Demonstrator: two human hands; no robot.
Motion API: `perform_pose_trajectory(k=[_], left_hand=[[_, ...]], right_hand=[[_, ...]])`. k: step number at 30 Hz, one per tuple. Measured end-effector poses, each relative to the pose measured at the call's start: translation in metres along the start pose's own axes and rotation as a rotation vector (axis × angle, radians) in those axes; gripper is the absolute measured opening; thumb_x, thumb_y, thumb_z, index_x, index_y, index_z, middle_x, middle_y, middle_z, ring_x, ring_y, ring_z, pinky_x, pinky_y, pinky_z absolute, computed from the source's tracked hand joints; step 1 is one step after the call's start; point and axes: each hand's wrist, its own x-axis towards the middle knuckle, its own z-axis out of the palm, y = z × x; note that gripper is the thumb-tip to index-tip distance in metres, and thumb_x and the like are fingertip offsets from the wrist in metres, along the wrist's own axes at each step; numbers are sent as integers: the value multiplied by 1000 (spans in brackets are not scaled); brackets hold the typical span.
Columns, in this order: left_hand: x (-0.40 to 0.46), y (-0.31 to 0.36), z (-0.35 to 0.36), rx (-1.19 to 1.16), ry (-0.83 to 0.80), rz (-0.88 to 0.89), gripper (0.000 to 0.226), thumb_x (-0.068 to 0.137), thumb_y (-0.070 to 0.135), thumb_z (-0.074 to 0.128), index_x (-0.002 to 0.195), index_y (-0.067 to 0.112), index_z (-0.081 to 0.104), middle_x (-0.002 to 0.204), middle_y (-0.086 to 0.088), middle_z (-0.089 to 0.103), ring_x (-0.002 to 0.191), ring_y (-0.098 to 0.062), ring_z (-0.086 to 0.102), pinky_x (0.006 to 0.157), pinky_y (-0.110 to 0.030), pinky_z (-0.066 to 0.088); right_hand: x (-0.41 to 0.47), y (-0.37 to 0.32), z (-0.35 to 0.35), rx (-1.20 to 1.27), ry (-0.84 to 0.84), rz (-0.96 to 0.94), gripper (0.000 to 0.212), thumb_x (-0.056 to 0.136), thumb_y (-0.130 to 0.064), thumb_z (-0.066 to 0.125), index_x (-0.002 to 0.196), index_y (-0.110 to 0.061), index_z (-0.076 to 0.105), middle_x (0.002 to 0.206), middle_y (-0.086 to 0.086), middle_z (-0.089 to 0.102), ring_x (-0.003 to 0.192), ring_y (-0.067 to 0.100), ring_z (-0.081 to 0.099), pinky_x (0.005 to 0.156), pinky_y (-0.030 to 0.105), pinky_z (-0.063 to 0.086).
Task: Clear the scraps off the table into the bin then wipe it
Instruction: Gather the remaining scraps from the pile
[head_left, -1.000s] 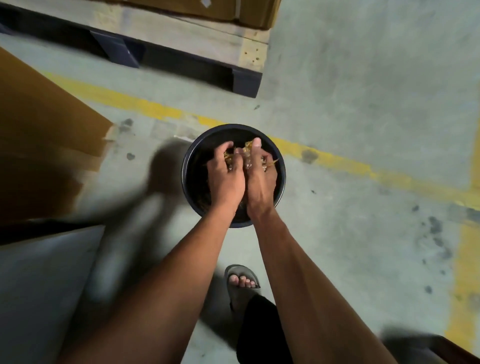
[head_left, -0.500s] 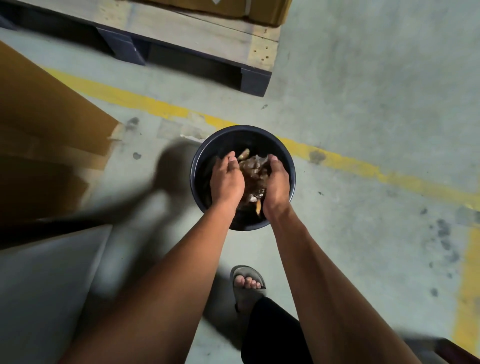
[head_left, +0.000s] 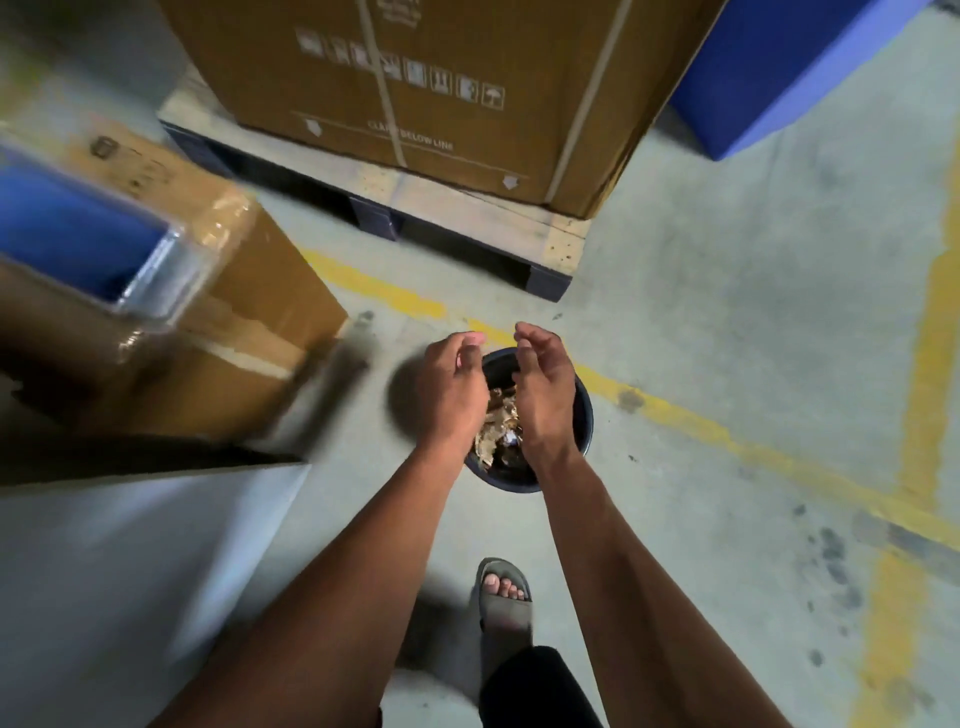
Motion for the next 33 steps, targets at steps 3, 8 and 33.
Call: perform_pose_trajectory(k=[3,8,33], left_hand=[[-19,51,-54,33,57,82,27,108,20,53,124,21,75,135,0,67,118,-14,63,99,-18,44],[-48,125,-150,6,157,144,29,106,29,52,125,23,73,131,-2,69,117,-21,66,104,-32,49],[-246,71,-588,-38,854,28,38,112,31,43,128,15,73,132,-8,65,125,-26,59,107,-36,42]], right_hand=[[-27,-67,27,4,-54,-52,21,109,-16,58,120,-26,73,123,-8,75,118,10,68,113,47,52],[-83,-168,79,38,-199,-140,24,108,-13,57,117,-30,72,122,-8,76,115,11,69,111,56,53],[-463,-228,339,-201,-941,-345,23,110,-14,56,116,-27,74,110,-10,78,106,4,71,101,38,58]])
